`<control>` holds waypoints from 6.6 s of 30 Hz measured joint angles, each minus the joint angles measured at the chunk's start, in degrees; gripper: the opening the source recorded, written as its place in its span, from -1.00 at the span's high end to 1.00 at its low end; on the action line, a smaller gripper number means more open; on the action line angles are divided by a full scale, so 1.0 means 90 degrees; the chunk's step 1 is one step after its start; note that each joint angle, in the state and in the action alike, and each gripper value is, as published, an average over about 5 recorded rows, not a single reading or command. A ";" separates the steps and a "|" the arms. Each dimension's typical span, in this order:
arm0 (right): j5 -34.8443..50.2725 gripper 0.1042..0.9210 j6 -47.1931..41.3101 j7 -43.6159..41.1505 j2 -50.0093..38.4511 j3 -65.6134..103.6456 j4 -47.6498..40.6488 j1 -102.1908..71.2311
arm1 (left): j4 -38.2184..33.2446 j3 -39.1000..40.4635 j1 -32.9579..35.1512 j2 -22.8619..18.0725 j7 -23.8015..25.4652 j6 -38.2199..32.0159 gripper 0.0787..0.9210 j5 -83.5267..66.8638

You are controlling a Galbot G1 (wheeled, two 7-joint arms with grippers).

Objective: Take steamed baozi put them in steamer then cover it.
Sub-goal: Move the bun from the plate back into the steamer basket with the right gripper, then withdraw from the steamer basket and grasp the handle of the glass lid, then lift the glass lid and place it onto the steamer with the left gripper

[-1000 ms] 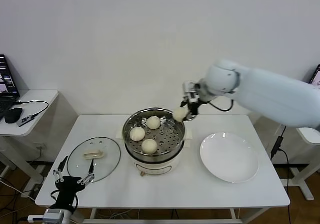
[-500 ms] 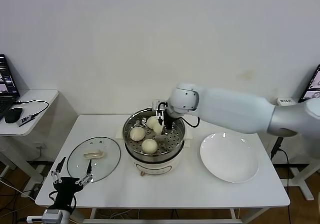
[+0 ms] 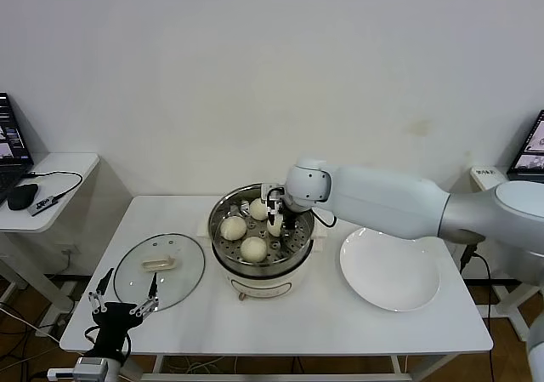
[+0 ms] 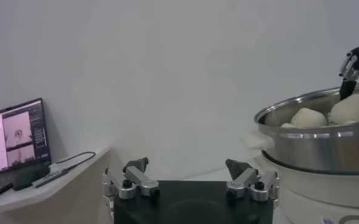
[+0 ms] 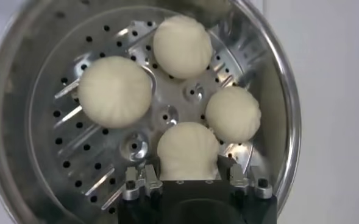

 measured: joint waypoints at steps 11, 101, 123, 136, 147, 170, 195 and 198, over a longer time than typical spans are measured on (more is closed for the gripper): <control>-0.0052 -0.68 -0.0045 -0.0048 -0.0160 0.0136 0.0102 -0.0016 | 0.0012 0.0029 -0.0026 -0.0009 0.0006 0.0009 -0.77 0.0014; -0.2642 -0.76 0.5393 0.2735 0.2328 1.3098 0.3719 -1.3107 | 0.4776 0.1208 -0.3428 0.1211 -0.0331 -0.0809 -0.77 0.7631; -0.2914 -0.76 0.5485 0.2725 0.2525 1.3029 0.3504 -1.3160 | 0.5774 0.1680 -0.4486 0.1203 -0.0195 -0.0672 -0.59 0.7655; -0.3018 -0.76 0.5523 0.2722 0.2547 1.2957 0.3523 -1.3229 | 0.5862 0.1601 -0.4389 0.1118 -0.0331 -0.0634 0.29 0.7427; -0.3075 -0.76 0.5548 0.2743 0.2542 1.2923 0.3546 -1.3254 | 0.5810 0.1426 -0.4295 0.1089 -0.0595 -0.0775 0.86 0.7327; -0.3147 -0.76 0.5574 0.2698 0.2324 1.2674 0.3488 -1.3124 | 0.3033 0.0323 -0.2977 0.2087 0.0094 -0.0409 0.86 0.6546; -0.3996 -0.76 0.5785 0.2979 0.2456 1.2649 0.3136 -1.2846 | 0.1261 0.3352 -0.4694 0.1648 0.1744 0.2274 0.86 0.6639; -0.4057 -0.76 0.5791 0.2994 0.2460 1.2623 0.3089 -1.2807 | 0.1348 0.3703 -0.4996 0.1396 0.1923 0.2467 0.86 0.6915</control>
